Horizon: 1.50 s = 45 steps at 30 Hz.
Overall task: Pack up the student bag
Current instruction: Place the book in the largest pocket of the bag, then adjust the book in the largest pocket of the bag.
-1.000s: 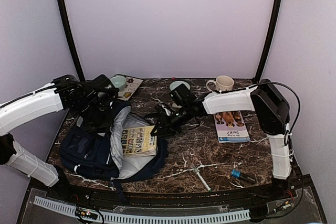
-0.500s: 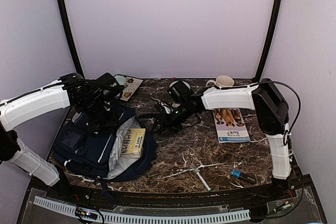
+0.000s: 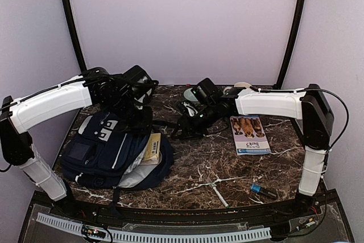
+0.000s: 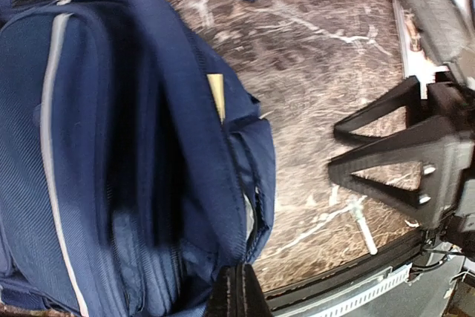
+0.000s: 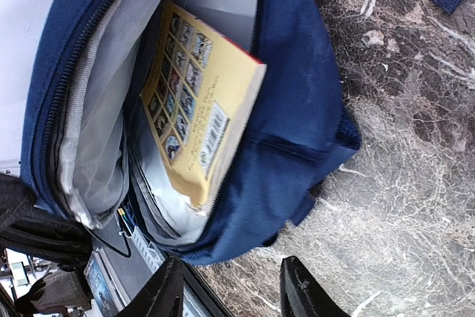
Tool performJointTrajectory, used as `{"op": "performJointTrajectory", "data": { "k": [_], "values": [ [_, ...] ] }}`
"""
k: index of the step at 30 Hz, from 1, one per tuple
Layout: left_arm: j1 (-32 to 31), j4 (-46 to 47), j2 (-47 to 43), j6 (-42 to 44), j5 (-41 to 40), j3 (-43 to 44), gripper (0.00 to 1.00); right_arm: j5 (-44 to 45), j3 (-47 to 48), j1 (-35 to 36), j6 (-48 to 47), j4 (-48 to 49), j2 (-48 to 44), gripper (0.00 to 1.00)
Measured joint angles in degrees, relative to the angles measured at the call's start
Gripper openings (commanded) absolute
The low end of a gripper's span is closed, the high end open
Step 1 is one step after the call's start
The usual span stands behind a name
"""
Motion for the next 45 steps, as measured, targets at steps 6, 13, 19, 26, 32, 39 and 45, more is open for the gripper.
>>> {"op": "performJointTrajectory", "data": {
  "k": [6, 13, 19, 26, 32, 39, 45],
  "values": [
    [-3.3, -0.1, 4.5, -0.3, -0.7, 7.1, 0.0, 2.8, -0.1, 1.0, 1.4, 0.3, -0.2, 0.44],
    [-7.3, 1.1, 6.7, -0.2, 0.2, 11.6, 0.0, 6.3, -1.4, 1.0, 2.3, -0.3, -0.7, 0.42],
    [-8.5, 1.3, 6.8, -0.3, 0.6, 11.6, 0.0, 10.8, -1.4, 1.0, 0.9, -3.3, -0.7, 0.43],
    [-8.5, 1.7, 6.8, -0.2, 1.1, 11.6, 0.0, 14.6, -1.1, 1.0, -0.9, -7.4, -0.7, 0.43],
    [-8.5, 1.7, 6.8, 0.1, 1.3, 11.6, 0.0, 13.7, 2.5, 1.0, -0.6, -6.6, 1.2, 0.42],
    [-8.5, 1.8, 6.8, 0.6, 1.9, 11.6, 0.0, 11.5, 7.9, 2.6, -0.8, -6.1, 8.0, 0.4],
    [-8.6, 2.0, 6.8, 1.1, 2.2, 11.6, 0.0, 9.6, 11.7, 4.9, -0.3, -6.4, 10.7, 0.39]
  ]
}}
